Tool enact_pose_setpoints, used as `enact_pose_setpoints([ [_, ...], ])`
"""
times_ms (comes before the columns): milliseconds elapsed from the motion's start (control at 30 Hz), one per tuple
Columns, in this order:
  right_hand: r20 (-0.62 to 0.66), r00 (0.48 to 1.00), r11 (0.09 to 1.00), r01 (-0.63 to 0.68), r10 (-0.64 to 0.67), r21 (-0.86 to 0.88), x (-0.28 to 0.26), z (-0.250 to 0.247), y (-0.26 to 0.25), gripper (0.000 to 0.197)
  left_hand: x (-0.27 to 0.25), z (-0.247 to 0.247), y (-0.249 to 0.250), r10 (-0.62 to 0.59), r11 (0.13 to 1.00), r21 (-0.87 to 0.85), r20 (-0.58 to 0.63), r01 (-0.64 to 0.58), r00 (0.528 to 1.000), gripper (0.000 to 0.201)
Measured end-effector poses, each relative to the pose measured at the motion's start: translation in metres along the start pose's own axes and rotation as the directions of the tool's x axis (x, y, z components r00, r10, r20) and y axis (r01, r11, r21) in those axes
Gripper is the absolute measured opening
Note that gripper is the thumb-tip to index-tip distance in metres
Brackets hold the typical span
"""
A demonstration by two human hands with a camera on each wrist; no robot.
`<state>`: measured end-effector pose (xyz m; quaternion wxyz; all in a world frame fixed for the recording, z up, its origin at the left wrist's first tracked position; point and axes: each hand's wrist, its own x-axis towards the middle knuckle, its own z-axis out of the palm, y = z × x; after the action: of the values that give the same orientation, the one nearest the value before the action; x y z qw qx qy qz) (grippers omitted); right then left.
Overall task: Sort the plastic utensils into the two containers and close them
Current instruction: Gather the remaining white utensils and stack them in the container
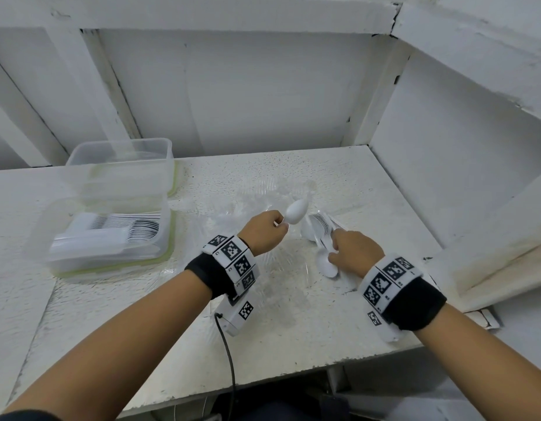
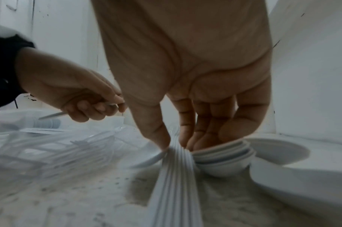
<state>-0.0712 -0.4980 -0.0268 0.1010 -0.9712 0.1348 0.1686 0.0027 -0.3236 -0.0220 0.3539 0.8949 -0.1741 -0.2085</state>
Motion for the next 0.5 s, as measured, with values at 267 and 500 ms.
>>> enact_pose_setpoints([
  [267, -0.223, 0.975, 0.979, 0.028, 0.019, 0.204, -0.009, -0.02, -0.001, 0.012, -0.002, -0.001, -0.004, 0.003, 0.999, -0.036, -0.014, -0.004, 1.0, 0.021],
  [500, -0.399, 0.915, 0.858, 0.159, 0.058, 0.488, -0.01, -0.046, 0.018, 0.032, 0.001, 0.01, 0.01, -0.012, 0.997, -0.077, -0.141, 0.001, 0.99, 0.024],
])
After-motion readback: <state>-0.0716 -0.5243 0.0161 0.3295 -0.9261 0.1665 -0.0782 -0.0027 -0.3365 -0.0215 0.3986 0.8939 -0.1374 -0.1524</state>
